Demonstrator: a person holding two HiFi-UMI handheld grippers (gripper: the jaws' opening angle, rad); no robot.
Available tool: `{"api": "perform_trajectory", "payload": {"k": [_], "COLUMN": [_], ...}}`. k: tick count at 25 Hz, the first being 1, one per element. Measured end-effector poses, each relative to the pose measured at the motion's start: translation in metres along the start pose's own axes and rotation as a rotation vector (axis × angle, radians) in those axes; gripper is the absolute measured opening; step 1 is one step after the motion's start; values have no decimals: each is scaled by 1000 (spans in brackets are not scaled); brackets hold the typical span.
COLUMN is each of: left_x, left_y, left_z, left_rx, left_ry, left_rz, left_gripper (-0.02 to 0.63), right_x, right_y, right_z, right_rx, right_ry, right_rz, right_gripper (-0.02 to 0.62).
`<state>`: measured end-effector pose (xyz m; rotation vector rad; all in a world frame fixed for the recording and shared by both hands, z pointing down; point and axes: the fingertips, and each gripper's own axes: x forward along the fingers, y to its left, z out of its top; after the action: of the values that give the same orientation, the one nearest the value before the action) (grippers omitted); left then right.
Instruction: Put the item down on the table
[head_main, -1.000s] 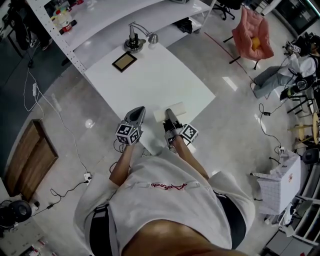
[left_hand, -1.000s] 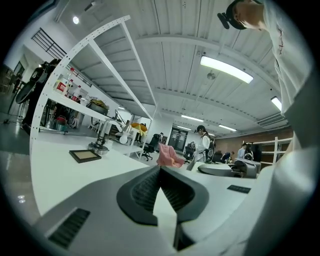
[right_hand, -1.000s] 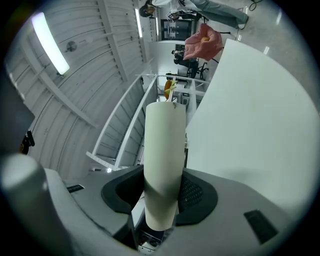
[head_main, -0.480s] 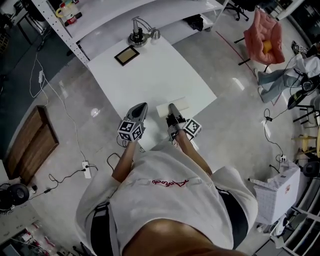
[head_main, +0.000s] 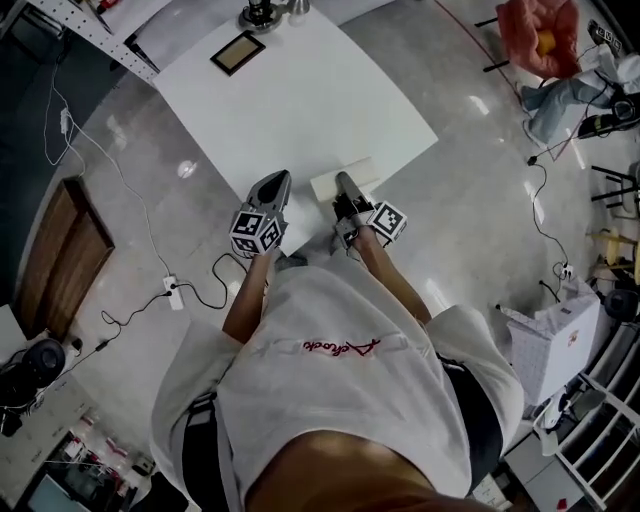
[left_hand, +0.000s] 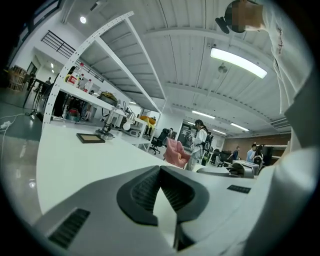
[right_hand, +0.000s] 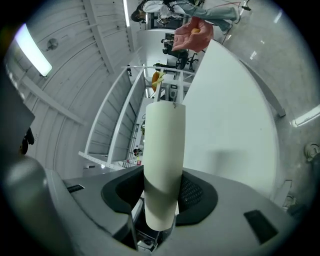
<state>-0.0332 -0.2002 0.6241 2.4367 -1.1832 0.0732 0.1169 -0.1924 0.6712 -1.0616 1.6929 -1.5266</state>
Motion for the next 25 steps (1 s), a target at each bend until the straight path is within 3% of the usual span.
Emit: {"api": "perform_trajectory", "payload": {"k": [5, 14, 25], "left_x": [-9, -16, -26], "left_y": [-15, -8, -5], "left_z": [-29, -51, -58], "left_rx": [-38, -72, -91], "left_ry": [44, 78, 87], "left_rz": [-4, 15, 44], "left_gripper": [17, 17, 17], "right_x": [-29, -45, -23], "right_y": [-20, -42, -56], "right_z": [-16, -43, -39], "right_rx": [17, 67, 119], "right_ry": [28, 64, 42], "right_rz": [-71, -126, -152], "right_gripper": [189, 189, 189]}}
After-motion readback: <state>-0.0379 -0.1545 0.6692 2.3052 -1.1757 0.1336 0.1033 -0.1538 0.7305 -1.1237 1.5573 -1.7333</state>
